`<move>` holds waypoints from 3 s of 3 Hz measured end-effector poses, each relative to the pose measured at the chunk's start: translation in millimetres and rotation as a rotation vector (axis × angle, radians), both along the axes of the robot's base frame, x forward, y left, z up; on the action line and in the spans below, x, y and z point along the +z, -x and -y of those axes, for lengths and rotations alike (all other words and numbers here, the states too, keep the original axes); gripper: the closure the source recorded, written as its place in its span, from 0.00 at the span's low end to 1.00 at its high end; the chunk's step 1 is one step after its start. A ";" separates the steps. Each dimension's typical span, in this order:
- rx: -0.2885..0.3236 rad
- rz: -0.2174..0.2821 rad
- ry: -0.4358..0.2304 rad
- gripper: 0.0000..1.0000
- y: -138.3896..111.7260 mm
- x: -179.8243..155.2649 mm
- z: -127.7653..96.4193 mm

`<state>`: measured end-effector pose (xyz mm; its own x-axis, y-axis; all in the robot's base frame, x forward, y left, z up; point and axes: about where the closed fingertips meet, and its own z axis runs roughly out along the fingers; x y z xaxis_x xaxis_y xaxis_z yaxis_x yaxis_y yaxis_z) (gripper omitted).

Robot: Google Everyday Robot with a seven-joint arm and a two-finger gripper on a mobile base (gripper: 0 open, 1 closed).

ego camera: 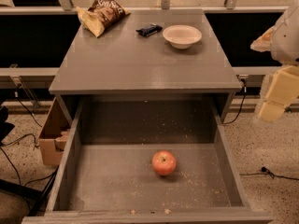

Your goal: Pick apple from top drawer and place on counter

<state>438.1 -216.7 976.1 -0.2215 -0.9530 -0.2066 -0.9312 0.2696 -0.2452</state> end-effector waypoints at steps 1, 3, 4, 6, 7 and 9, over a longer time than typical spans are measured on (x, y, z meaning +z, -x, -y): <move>0.000 0.000 0.000 0.00 0.0 0.0 0.0; -0.015 0.000 -0.229 0.00 -3.6 -71.4 -36.2; 0.036 -0.022 -0.450 0.00 -6.7 -135.9 -83.4; 0.115 0.066 -0.870 0.00 -27.8 -219.8 -178.4; 0.057 0.211 -0.966 0.00 -68.2 -251.4 -194.8; -0.048 0.306 -0.941 0.00 -95.6 -270.1 -171.9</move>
Offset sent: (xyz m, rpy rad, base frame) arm 0.0204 0.0335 -0.0471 0.2395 -0.0924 -0.0802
